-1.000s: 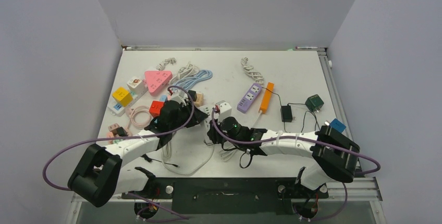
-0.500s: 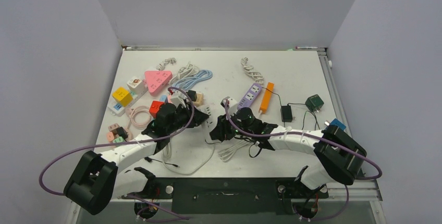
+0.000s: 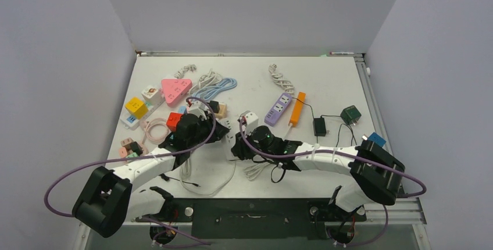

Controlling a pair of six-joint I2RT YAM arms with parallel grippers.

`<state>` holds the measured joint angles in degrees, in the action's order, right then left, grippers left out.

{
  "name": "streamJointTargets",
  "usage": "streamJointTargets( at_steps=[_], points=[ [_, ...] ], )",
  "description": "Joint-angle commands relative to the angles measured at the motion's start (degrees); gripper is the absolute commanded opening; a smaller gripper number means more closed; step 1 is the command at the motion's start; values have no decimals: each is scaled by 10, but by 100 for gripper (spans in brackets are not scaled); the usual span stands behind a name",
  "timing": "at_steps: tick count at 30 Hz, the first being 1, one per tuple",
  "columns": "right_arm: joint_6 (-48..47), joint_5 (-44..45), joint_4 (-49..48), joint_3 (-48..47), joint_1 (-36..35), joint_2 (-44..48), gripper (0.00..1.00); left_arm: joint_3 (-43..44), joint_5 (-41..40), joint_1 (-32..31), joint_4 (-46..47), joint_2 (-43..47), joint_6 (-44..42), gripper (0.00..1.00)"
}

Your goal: Pull the plug off the socket

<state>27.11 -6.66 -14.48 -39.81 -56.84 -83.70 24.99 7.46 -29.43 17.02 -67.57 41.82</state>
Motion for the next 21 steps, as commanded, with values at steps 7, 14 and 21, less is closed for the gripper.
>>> streamJointTargets(
  at_steps=[7, 14, 21],
  points=[
    [-18, 208, 50, -90, -91, -47, 5, 34, -28, 11, -32, -17, 7, 0],
    [-19, 205, 44, -88, -94, -44, 5, 31, -25, 15, -32, -15, 8, 0],
    [-23, 216, 43, -78, -94, -18, 5, 28, -16, 19, -23, -12, 11, 0]
  ],
)
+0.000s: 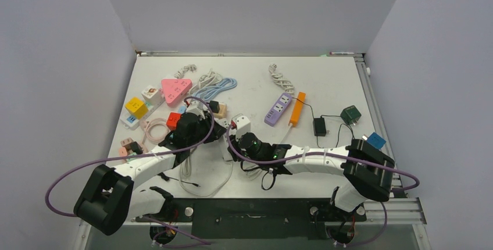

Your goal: Pull the plug off the socket

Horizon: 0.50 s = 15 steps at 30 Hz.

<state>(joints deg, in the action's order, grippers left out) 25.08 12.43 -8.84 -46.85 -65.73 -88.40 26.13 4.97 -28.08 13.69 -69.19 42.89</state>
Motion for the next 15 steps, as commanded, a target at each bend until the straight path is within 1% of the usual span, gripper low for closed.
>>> streamJointTargets(
  at_steps=[1, 7, 11, 15],
  points=[
    [-3, 26, -12, -8, -4, 34, 5, 16, 12, 7, 13, 2, 1, 0],
    [-28, 64, 43, -27, -4, 56, 5, 22, 23, 14, 14, 11, -11, 0],
    [-42, 81, 80, -41, -3, 99, 5, 47, 22, 18, 6, 22, -19, 0],
    [-52, 90, 118, -68, -2, 151, 5, 81, 20, 19, 5, 7, -23, 0]
  ],
)
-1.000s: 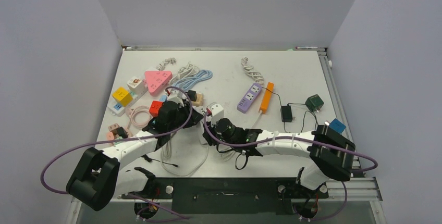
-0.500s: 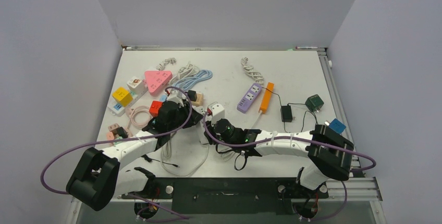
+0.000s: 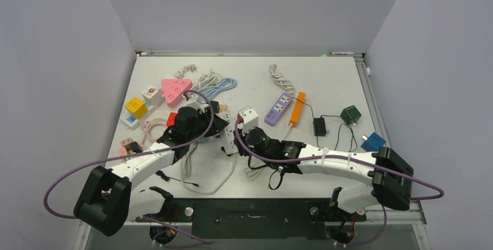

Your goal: Pull the plug off the socket

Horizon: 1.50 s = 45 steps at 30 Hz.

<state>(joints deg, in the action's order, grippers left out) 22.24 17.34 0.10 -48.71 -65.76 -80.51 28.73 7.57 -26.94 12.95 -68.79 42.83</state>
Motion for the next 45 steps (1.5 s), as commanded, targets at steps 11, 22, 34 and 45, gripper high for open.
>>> streamJointTargets(
  at_steps=[11, 22, 34, 45],
  points=[
    [-48, 123, 167, -179, -1, 177, 5, 125, -13, 21, -4, -68, -47, 0],
    [-52, 290, 299, -213, 111, 182, 5, 194, 29, 22, -43, -66, -80, 0],
    [-28, 171, 297, -164, 382, 90, 5, 273, 116, 23, -144, -51, -106, 0],
    [37, 230, 294, -91, 527, -15, 8, 364, 175, 7, -159, -141, -114, 0]
  ],
)
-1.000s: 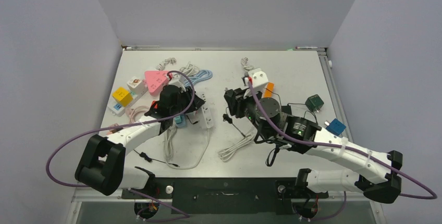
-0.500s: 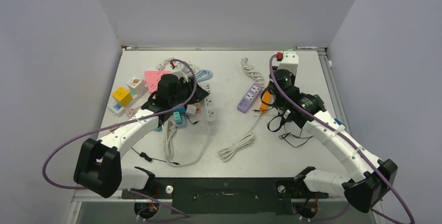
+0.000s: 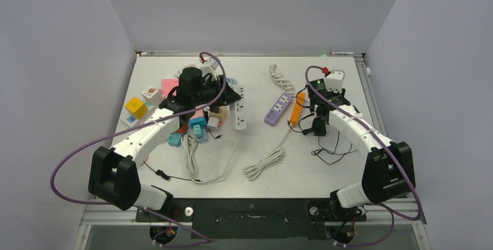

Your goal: Pull the plug off the socket

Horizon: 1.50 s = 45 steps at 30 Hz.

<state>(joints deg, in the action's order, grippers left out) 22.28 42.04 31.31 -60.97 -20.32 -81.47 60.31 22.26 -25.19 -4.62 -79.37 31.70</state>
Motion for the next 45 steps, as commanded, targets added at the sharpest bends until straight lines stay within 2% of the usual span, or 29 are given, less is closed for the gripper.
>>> streamJointTargets(
  at_steps=[1, 4, 8, 12, 15, 19, 22, 27, 30, 35, 39, 45],
  points=[
    [43, -39, -34, 52, 90, -2, 8, 59, 25, -15, 17, -53, -1, 0],
    [55, -76, -65, 82, 133, 9, 12, 90, 5, -34, 16, -93, 5, 0],
    [61, -77, -83, 108, 178, 34, 14, 140, -16, -64, 26, -158, 8, 0],
    [61, -90, -96, 131, 223, 67, 15, 216, -38, -89, -6, -239, -16, 0],
    [61, -98, -102, 143, 233, 90, 16, 270, -54, -92, -28, -293, -38, 0],
    [58, -114, -111, 152, 236, 113, 23, 362, -51, -90, -92, -376, -102, 0],
    [55, -123, -112, 151, 237, 124, 24, 416, -52, -88, -136, -419, -140, 0],
    [53, -143, -118, 152, 238, 130, 25, 436, -19, -79, -147, -447, -169, 0],
    [52, -158, -122, 152, 238, 125, 25, 444, 33, -75, -143, -472, -163, 0],
    [50, -192, -129, 151, 239, 123, 26, 447, 64, -82, -103, -504, -130, 0],
    [49, -237, -138, 153, 239, 137, 34, 457, 71, -93, -74, -528, -99, 1],
    [43, -256, -150, 162, 239, 179, 53, 492, 54, -116, -64, -568, -79, 1]
  ],
)
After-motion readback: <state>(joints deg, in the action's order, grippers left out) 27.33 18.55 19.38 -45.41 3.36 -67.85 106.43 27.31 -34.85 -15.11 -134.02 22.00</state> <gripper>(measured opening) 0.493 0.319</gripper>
